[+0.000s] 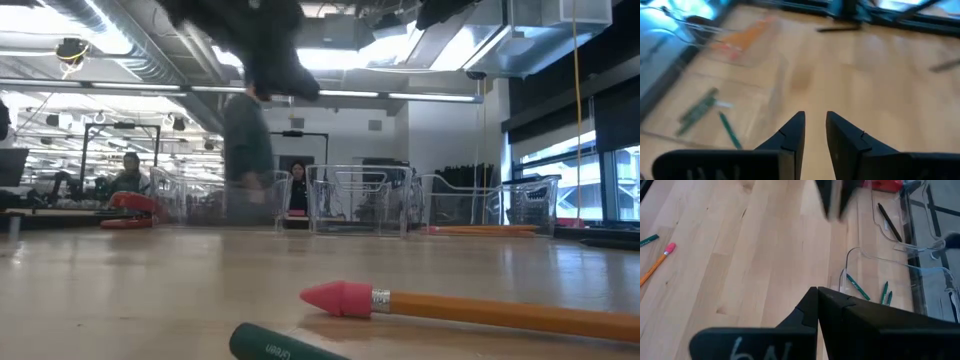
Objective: Sort crayons/erasers/pens/pencils in bins
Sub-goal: Put the black pen into the left transparent bin
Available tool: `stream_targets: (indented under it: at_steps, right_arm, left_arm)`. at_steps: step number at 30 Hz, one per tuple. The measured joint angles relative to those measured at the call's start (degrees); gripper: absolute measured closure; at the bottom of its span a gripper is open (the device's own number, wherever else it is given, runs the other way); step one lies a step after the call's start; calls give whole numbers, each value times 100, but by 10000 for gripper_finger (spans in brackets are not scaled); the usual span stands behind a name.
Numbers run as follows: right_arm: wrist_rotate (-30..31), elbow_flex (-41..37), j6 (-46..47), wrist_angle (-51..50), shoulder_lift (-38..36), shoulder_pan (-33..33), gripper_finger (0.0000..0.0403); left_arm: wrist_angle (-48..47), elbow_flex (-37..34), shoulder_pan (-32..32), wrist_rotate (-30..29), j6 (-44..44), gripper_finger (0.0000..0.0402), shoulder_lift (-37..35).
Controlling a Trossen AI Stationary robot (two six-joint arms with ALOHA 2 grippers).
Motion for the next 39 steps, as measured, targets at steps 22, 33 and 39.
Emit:
stream_targets:
  at_steps: [22,33,39]
  right_arm:
    - [-406,0,-59,5,0,0,397]
    - [-402,0,-146,7,0,0,397]
    - [-398,0,-146,38,0,0,397]
  left_arm:
    - [-3221,2,-4594,-385,-4012,332,-1077]
    - [-3085,0,-6179,-34,-5546,332,-126]
    - [-2551,66,-6513,131,-5950,332,208]
